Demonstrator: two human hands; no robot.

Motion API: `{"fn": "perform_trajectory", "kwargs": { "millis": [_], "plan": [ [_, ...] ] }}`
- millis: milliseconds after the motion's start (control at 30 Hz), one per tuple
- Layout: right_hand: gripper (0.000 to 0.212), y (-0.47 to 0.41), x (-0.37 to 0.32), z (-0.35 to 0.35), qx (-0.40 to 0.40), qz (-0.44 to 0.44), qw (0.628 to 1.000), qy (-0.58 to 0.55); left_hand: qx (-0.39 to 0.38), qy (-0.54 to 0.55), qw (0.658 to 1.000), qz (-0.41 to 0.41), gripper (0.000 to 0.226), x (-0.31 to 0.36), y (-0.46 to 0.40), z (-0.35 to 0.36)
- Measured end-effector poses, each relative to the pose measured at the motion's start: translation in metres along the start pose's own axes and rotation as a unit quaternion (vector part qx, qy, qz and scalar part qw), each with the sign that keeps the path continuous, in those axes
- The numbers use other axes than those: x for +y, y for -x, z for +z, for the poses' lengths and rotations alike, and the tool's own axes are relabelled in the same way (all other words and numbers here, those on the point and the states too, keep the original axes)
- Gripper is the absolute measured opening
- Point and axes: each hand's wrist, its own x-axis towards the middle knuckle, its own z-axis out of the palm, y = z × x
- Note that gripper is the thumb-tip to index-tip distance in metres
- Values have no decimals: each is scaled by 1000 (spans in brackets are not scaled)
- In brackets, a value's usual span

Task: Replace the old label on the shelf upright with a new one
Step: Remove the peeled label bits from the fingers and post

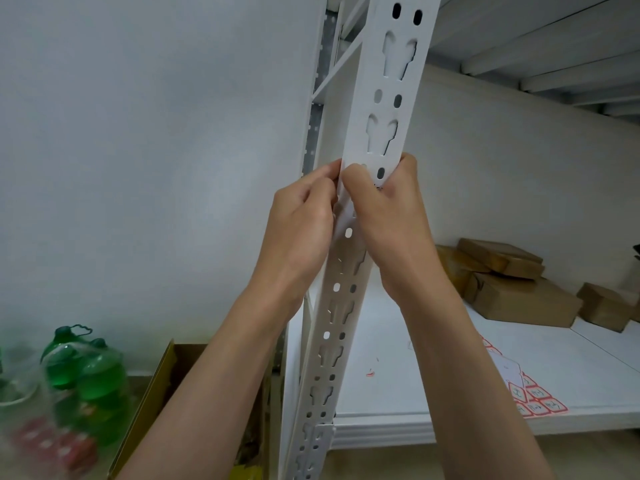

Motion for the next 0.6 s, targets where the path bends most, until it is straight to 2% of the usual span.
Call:
{"fn": "perform_trajectory", "kwargs": {
  "millis": [333, 600],
  "plan": [
    [17, 1, 4, 1, 20, -9, 1000, 14, 7, -11, 1000, -2, 40, -3, -1, 0],
    [18, -1, 1, -1, 6, 3, 1000, 14, 10, -7, 1000, -7, 40, -3, -1, -1]
  ]
}}
